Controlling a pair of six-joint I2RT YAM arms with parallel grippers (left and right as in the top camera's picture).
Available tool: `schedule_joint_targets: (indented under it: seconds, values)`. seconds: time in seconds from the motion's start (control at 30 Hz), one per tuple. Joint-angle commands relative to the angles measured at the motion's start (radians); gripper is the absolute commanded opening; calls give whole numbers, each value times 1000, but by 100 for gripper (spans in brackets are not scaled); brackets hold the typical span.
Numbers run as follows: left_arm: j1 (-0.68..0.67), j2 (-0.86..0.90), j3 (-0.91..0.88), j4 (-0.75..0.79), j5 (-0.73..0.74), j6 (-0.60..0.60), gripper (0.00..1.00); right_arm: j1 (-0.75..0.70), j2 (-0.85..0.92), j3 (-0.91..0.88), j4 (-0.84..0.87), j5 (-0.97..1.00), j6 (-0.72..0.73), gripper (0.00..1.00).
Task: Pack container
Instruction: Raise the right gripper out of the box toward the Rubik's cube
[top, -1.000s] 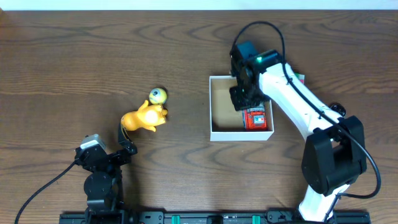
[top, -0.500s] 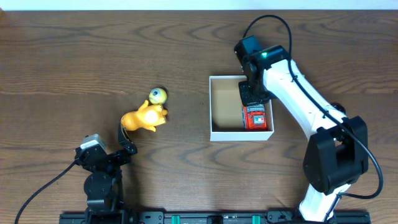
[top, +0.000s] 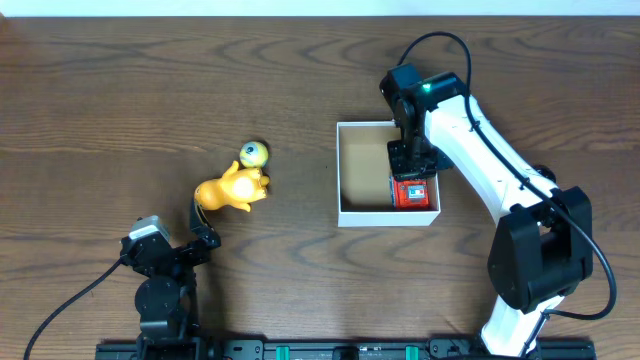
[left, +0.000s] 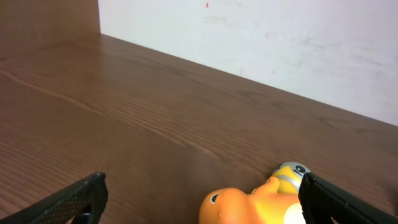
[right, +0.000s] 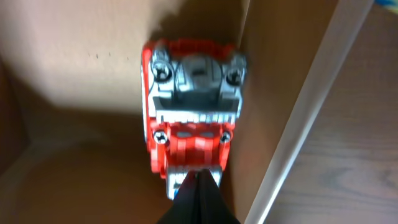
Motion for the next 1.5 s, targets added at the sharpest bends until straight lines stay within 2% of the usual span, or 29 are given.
schedule_joint_targets:
  seconds: [0.0, 0.3, 1.0, 1.3, 1.37, 1.47]
  values:
    - [3, -6, -29, -6, -8, 17, 98, 0, 2, 10, -2, -8, 21, 1]
    - [3, -6, -29, -7, -8, 17, 98, 0, 2, -64, 87, -1, 37, 1]
    - [3, -6, -29, -7, -8, 17, 98, -1, 2, -60, 55, -16, 36, 1]
    - [3, -6, -29, -6, -8, 17, 98, -34, 2, 47, 238, 4, 35, 1]
    - [3, -6, -29, -7, -8, 17, 98, -62, 2, 103, 249, 30, 36, 11]
    - [3, -6, -29, -7, -8, 17, 98, -102, 2, 179, 235, 79, 30, 18]
